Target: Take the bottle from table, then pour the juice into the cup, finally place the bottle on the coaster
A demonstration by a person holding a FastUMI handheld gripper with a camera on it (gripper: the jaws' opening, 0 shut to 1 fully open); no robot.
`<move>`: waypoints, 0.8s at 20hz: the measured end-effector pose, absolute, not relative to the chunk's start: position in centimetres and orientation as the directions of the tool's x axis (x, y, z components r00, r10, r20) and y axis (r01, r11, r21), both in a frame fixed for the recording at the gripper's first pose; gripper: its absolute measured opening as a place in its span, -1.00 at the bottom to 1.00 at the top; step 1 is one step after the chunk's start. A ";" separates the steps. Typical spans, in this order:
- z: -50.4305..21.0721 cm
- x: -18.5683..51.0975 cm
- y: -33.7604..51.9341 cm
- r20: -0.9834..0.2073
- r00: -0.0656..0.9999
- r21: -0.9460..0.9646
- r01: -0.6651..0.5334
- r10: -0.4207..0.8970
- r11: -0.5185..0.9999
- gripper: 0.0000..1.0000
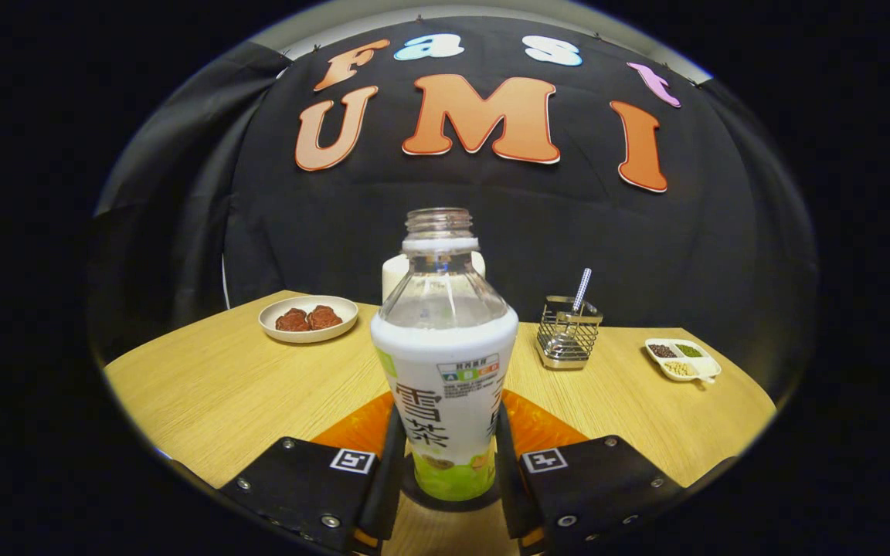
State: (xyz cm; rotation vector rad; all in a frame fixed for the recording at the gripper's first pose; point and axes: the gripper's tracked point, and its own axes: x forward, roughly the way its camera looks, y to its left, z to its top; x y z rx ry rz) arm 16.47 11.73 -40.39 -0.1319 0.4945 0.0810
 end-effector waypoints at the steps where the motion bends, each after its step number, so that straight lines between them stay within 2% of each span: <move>1: -40.7 16.5 11.7 -0.484 0.874 -0.106 -0.107 0.043 0.989 0.09; 7: -40.2 15.8 12.3 -0.495 0.864 -0.065 -0.142 0.092 0.988 0.39; 8: -39.7 15.7 12.3 -0.489 0.867 -0.071 -0.151 0.097 0.986 0.54; 10: -38.0 15.4 12.2 -0.464 0.878 -0.059 -0.159 0.114 0.985 0.70; 12: -36.2 15.1 12.1 -0.449 0.884 -0.034 -0.158 0.127 0.987 0.76; 16: -30.8 14.4 11.3 -0.388 0.914 -0.109 -0.176 0.121 0.978 0.94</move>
